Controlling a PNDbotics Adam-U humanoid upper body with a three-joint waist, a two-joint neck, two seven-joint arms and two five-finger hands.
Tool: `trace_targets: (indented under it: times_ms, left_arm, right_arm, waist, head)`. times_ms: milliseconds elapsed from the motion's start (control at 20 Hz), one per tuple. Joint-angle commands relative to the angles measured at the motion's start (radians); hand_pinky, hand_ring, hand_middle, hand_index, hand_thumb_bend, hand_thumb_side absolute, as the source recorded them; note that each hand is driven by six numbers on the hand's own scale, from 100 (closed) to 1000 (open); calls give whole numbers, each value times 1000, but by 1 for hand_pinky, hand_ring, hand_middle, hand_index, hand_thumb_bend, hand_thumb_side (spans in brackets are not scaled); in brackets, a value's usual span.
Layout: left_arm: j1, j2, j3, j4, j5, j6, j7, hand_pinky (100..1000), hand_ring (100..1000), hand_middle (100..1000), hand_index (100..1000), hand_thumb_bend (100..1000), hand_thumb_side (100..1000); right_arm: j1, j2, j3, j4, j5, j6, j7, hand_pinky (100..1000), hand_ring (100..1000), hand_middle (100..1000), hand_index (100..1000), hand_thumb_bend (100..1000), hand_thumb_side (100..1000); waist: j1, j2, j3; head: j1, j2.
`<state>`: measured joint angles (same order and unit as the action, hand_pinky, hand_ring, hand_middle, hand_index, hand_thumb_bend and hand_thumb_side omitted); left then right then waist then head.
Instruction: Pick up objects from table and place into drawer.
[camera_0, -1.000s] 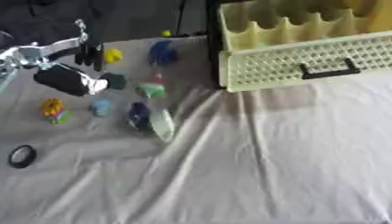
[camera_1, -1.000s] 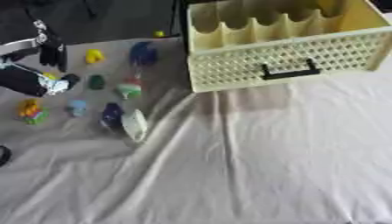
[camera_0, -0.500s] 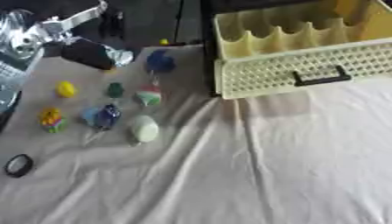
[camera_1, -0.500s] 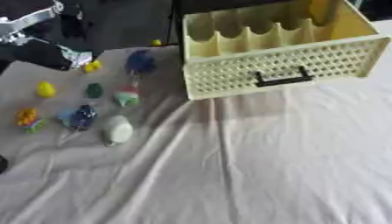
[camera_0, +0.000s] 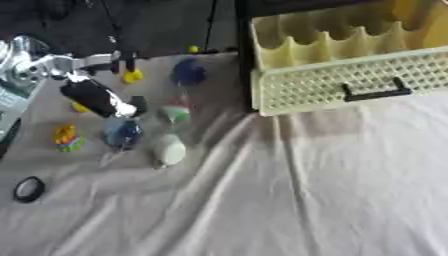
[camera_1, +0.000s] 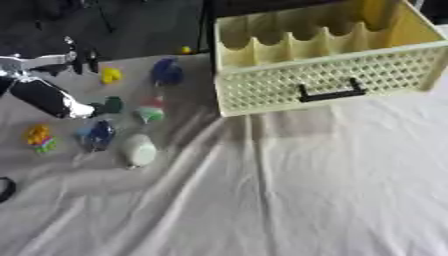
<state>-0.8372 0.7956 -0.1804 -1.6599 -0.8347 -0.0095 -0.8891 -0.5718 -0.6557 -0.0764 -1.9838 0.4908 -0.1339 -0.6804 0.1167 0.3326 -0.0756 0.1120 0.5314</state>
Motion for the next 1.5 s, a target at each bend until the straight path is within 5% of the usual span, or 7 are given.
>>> trace_targets:
  times_ms: [50, 250, 650, 1050, 1500]
  left_arm:
    - [13, 66, 25, -26, -7, 4, -17, 464, 658, 728, 1000, 384, 560]
    - [59, 98, 34, -31, -1, 15, -17, 417, 615, 692, 1000, 338, 500]
    - [102, 111, 35, 31, -27, 37, 17, 385, 590, 656, 1000, 411, 501]
    - [59, 36, -2, 240, -105, 28, 127, 382, 592, 661, 1000, 626, 573]
    - [-10, -52, 4, 440, -104, 75, 229, 337, 565, 612, 990, 644, 622]
  right_arm:
    - [-8, -17, -8, -16, -10, 2, 1, 578, 665, 700, 809, 100, 832]
    - [-3, -19, -10, -16, -9, 5, 1, 578, 664, 698, 808, 100, 834]
    - [5, -15, -13, -16, -11, 10, 1, 579, 663, 696, 807, 100, 836]
    - [2, -6, -12, -16, -14, 11, 4, 580, 661, 693, 805, 100, 835]
    - [-4, 1, -10, -16, -19, 12, 6, 582, 659, 691, 804, 100, 830]
  waist:
    - [-6, -16, 4]
    - [-11, -14, 7]
    - [-24, -6, 6]
    - [-34, 11, -10]
    - [-31, 32, -24]
  head:
    - [-2, 8]
    - [2, 9]
    - [7, -6]
    - [19, -21]
    - [27, -27]
